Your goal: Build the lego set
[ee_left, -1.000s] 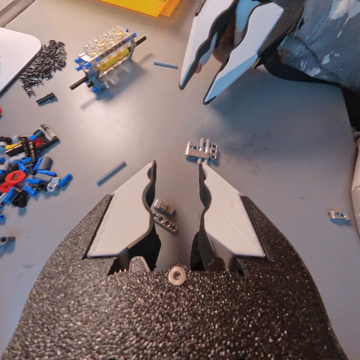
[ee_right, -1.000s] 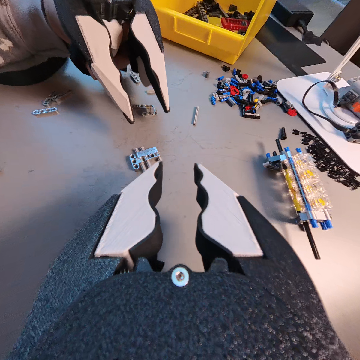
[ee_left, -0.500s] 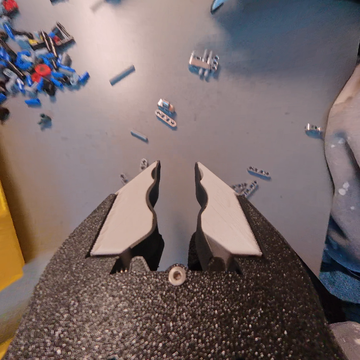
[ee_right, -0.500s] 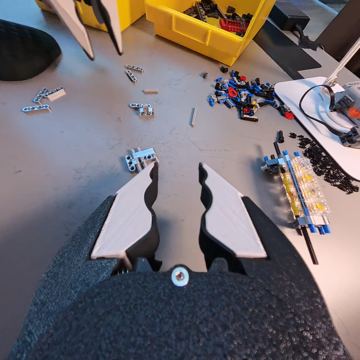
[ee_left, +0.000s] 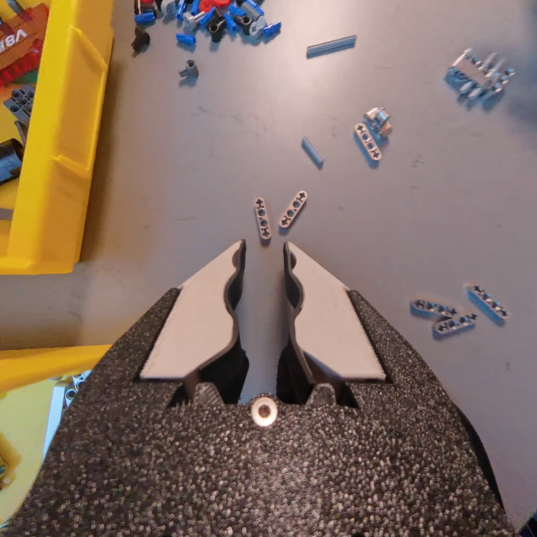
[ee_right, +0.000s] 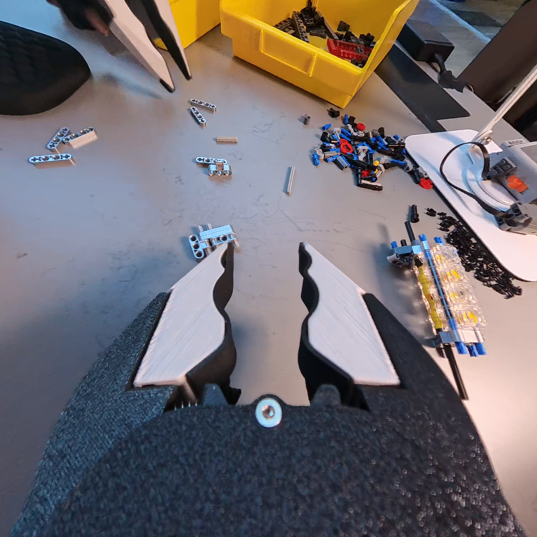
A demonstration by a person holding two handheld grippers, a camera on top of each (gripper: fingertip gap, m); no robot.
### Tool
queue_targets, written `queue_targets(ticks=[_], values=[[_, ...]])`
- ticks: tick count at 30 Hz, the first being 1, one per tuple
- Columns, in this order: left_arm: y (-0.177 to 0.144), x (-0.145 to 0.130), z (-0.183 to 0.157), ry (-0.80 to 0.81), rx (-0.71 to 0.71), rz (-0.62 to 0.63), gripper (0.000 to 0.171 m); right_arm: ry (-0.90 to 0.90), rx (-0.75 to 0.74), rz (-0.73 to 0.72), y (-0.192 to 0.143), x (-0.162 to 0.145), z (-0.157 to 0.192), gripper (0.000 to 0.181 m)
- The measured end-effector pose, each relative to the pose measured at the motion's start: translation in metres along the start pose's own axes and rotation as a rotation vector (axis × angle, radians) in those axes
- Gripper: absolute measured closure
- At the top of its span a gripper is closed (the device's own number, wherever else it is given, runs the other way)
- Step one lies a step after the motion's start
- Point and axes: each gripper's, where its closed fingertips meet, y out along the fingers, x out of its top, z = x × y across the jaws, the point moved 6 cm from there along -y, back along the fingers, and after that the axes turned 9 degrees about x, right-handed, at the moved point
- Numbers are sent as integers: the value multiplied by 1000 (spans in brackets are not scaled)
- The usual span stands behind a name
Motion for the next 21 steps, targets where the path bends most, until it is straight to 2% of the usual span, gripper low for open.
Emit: queue_targets(ticks=[2, 3, 6, 11, 13, 16, 21], values=[[13, -1, 4, 3, 29, 40, 148, 5, -4, -10, -2, 0, -2, 139], [15, 1, 5, -11, 19, 28, 154, 5, -7, -11, -2, 0, -2, 140], [19, 3, 4, -49, -13, 17, 154, -3, -11, -9, -3, 0, -2, 141], [20, 3, 4, -59, -25, 2, 156, -13, -3, 14, 1, -2, 0, 142], [20, 3, 4, -53, -32, -5, 163, -16, -2, 23, 2, -3, 0, 142], [21, 4, 3, -43, -36, -14, 165, -21, 10, 22, 1, -2, 2, 153], [18, 5, 7, -30, 10, -53, 166, -22, 7, 16, 1, -2, 2, 150]])
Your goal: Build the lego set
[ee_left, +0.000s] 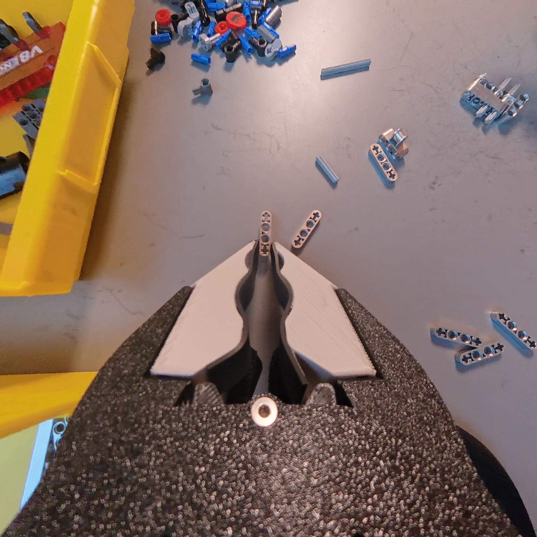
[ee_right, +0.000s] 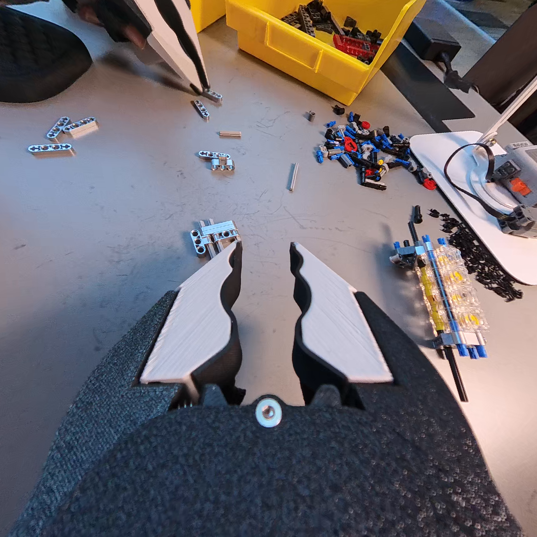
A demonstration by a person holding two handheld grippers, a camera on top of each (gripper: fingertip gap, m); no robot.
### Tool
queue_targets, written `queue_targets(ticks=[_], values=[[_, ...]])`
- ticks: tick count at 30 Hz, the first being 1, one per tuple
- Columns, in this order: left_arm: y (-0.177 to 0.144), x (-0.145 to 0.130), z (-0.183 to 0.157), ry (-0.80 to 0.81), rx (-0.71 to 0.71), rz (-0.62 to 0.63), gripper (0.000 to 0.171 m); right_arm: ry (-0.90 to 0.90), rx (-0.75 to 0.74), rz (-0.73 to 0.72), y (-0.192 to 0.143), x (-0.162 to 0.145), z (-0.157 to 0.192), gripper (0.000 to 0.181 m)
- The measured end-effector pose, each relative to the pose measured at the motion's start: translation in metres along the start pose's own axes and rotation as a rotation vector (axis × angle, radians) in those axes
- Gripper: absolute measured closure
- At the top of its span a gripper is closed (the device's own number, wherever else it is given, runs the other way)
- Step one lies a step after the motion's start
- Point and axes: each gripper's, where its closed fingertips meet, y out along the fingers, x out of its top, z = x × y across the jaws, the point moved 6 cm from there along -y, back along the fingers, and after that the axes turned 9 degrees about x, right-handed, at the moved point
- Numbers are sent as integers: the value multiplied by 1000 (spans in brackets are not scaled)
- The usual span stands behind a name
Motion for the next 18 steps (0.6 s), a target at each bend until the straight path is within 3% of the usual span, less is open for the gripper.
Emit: queue_targets(ticks=[4, 8, 12, 18], values=[[-18, 23, -6, 27, -28, -164, 165, -15, 13, -16, 0, 2, 2, 150], [-26, 55, -35, 113, -168, -310, 165, -38, 41, -118, -4, 14, 9, 138], [-13, 84, -73, 264, -305, -359, 166, -34, 75, -140, -3, 18, 13, 128], [18, 99, -133, 519, -505, -328, 166, -63, 153, -118, -1, 17, 25, 150]])
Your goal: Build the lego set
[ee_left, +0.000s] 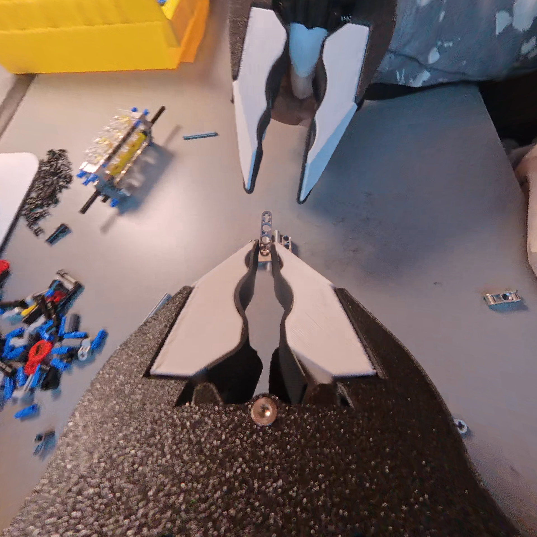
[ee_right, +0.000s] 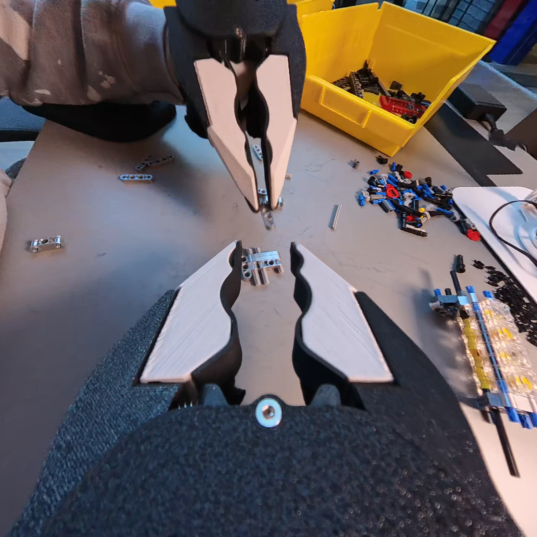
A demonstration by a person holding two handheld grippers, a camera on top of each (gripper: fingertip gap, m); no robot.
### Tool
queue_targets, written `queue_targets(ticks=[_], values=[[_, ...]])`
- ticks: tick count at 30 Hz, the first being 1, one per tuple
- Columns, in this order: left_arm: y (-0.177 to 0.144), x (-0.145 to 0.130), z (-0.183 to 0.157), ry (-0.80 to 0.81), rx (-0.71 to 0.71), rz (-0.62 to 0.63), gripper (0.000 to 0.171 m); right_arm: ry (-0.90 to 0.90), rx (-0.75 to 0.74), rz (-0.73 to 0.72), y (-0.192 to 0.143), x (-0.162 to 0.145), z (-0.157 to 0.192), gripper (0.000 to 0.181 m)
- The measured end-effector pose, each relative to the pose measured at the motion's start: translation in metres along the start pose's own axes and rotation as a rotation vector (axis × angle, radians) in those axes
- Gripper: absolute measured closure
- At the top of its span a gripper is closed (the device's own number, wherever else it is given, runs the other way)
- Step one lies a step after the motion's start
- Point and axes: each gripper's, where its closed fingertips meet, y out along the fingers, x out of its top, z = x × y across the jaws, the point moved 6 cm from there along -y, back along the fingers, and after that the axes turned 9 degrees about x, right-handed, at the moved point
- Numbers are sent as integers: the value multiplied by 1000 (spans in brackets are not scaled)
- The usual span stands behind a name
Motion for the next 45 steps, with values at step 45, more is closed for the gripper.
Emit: queue_targets(ticks=[45], values=[[11, -13, 3, -119, 114, -52, 165, 268, -285, 163, -13, -27, -30, 177]])
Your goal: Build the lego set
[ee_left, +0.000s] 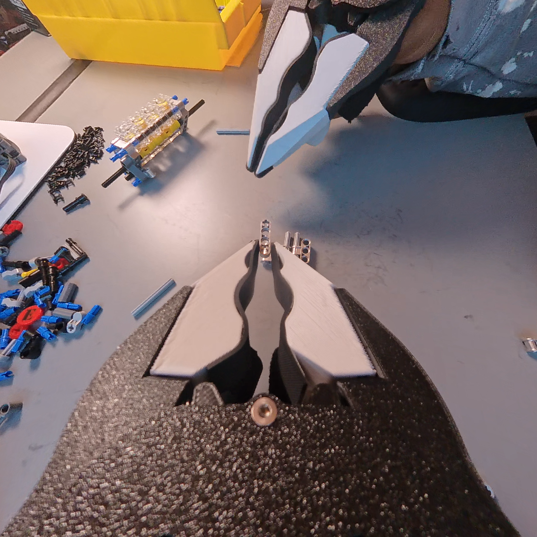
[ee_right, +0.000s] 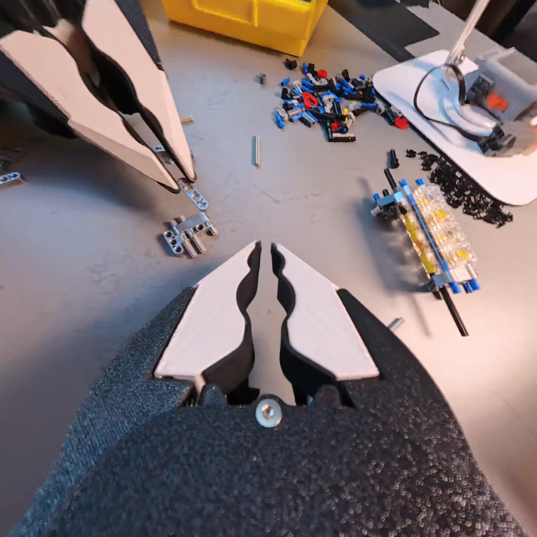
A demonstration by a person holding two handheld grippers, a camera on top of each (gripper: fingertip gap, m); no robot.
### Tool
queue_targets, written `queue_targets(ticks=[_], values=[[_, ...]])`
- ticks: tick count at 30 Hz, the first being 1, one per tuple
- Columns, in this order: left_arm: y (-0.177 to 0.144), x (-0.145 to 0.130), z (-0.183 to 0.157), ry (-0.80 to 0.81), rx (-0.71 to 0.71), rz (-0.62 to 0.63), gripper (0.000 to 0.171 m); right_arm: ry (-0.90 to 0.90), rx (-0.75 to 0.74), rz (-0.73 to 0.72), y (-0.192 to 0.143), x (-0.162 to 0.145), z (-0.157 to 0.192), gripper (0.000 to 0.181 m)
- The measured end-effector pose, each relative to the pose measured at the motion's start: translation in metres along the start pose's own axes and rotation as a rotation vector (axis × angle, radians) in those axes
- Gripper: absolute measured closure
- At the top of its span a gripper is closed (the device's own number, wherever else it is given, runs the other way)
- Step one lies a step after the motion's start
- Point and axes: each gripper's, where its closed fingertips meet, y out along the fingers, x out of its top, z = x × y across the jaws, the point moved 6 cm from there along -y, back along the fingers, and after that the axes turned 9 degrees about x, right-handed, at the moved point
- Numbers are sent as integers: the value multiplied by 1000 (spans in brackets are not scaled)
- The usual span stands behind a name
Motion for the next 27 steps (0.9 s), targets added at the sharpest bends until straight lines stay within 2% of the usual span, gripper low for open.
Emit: queue_targets(ticks=[5, 8, 10, 14, 16, 19, 21, 22, 26, 27], values=[[2, -1, -1, -5, -6, 5, 165, -42, 68, -35, -6, 8, 0, 181], [2, 0, -1, -7, -3, 1, 166, 23, 177, -136, -16, 21, -6, 181], [2, 0, -1, -12, -3, -2, 165, 4, 145, -156, -19, 26, -15, 181], [1, 1, -1, -16, 5, -3, 165, -150, 32, -286, -30, 45, -24, 181], [1, 1, 0, -19, 9, -3, 165, -105, 7, -252, -27, 45, -30, 181], [1, 2, -1, -20, 5, -7, 165, 23, 142, -153, -10, 38, -24, 181], [1, 2, -2, -13, 0, -8, 165, -34, 189, -151, -2, 37, -13, 181], [1, 2, -3, -10, -5, -6, 165, -90, 186, -162, 0, 36, -8, 180], [0, 5, -7, 13, -18, -14, 165, -197, 260, -101, 5, 30, 14, 139], [1, 5, -8, 18, -21, -14, 166, -194, 278, -90, 6, 28, 17, 139]])
